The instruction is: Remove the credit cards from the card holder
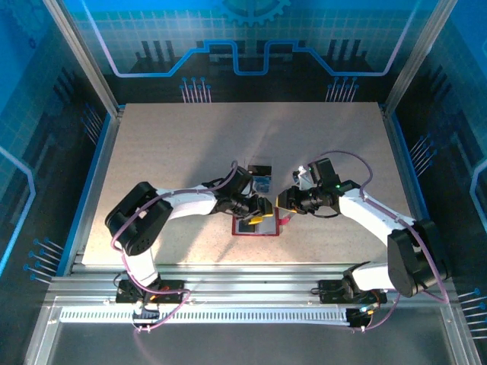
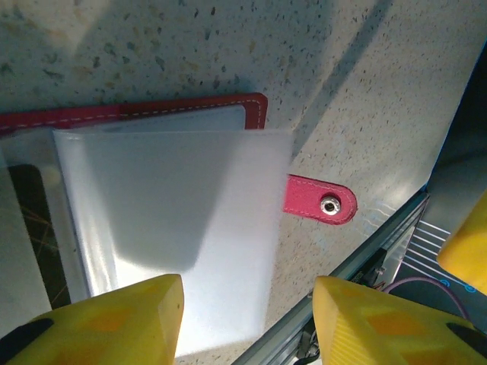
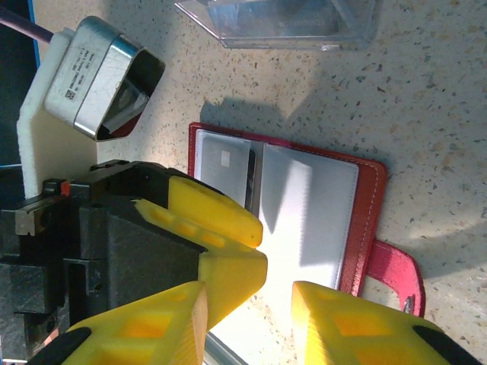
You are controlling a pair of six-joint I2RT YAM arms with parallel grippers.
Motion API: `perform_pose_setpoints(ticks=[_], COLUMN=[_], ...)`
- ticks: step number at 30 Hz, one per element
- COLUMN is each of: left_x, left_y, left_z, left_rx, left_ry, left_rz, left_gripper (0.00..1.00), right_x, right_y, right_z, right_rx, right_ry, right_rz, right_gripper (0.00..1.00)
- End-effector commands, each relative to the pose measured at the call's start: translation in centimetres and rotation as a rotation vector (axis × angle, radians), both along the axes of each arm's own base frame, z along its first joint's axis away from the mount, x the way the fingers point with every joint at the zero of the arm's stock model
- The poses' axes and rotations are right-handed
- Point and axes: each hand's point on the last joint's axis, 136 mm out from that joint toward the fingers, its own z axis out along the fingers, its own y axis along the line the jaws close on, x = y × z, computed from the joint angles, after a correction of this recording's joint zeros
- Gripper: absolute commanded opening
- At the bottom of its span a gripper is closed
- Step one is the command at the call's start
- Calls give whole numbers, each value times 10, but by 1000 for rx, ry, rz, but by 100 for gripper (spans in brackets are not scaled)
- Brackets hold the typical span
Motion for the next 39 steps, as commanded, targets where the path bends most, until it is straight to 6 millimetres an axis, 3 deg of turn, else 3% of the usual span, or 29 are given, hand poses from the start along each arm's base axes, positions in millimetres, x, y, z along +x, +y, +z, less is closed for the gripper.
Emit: perform_pose_setpoints(ticks=[1, 17, 31, 39], left_x=[-2, -8, 2, 3], left_y=[-8, -8, -3, 15], left_z=[0, -24, 12, 13], left_rx=[-5, 94, 77, 91], left_ry=[16, 76, -22, -26], left_rz=[-24, -42, -16, 21], left_gripper=[49, 50, 50, 50], right_x=[-3, -6, -5, -4], right_y=[-4, -6, -4, -2], right_z=[4, -1, 0, -7], right_rx=[14, 18, 30, 40], right_ry=[1, 8, 4, 22], right_rz=[-5, -9, -7, -9], right_gripper=[35, 35, 35, 35])
